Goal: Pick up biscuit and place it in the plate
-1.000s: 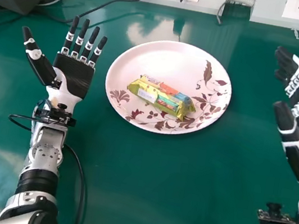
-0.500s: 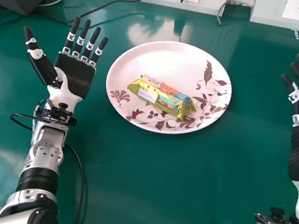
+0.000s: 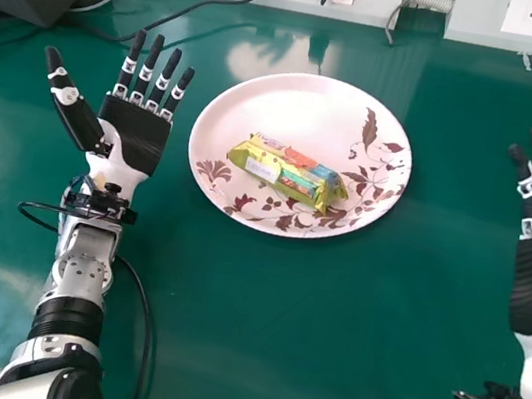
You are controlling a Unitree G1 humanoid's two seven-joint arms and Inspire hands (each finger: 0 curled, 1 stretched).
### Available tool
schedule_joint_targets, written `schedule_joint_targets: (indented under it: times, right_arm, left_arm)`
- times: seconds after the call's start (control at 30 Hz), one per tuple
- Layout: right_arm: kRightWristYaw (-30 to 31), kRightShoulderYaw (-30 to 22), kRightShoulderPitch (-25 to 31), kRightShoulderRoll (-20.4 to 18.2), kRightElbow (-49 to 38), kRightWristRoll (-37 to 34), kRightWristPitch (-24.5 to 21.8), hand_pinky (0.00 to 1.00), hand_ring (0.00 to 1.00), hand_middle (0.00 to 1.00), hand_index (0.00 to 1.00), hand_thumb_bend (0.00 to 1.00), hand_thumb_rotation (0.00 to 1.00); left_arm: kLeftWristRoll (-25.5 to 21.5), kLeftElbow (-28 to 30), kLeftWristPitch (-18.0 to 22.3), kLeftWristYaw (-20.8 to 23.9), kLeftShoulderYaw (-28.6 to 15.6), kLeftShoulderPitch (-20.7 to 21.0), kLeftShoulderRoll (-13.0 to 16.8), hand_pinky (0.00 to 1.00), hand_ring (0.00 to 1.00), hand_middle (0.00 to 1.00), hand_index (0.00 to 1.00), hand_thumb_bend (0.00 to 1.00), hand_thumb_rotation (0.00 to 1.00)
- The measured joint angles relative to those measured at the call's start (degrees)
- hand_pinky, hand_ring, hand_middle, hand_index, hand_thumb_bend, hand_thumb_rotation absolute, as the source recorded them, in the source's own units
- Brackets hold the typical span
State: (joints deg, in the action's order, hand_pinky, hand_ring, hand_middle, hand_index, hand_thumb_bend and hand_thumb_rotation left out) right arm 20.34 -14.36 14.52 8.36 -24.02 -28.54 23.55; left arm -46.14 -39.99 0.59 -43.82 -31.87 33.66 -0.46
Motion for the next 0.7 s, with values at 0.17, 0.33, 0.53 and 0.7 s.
schedule_joint_targets:
  times: [0.17, 0.33, 0.53, 0.7]
  right_arm:
    - [1.3, 0.0, 0.1, -1.3, 1.1, -4.2, 0.0, 1.0, 1.0, 1.0, 1.0, 1.0, 0.66]
    - [3.1, 0.0, 0.2, -2.2, 2.9, -6.4, 0.0, 1.0, 1.0, 1.0, 1.0, 1.0, 0.66]
    - [5.1, -0.3, 0.1, -3.4, 4.9, -8.4, 0.7, 1.0, 1.0, 1.0, 1.0, 1.0, 0.66]
    - [7.0, -0.9, 0.1, -3.9, 6.5, -10.4, 0.8, 1.0, 1.0, 1.0, 1.0, 1.0, 0.65]
  left_arm:
    - [0.0, 0.7, -0.3, 0.1, 0.0, -0.3, -0.1, 0.71, 0.82, 0.96, 1.0, 1.0, 0.81]
    - [0.0, 0.7, -0.5, -0.1, 0.0, -0.4, 0.0, 0.72, 0.82, 0.97, 1.0, 1.0, 0.82]
    - [0.0, 1.8, -0.7, 0.8, 0.0, -0.9, -0.3, 0.74, 0.85, 0.99, 1.0, 1.0, 0.84]
    - [0.0, 2.1, -0.5, 0.8, 0.0, -1.0, -0.4, 0.76, 0.87, 1.0, 1.0, 1.0, 0.81]
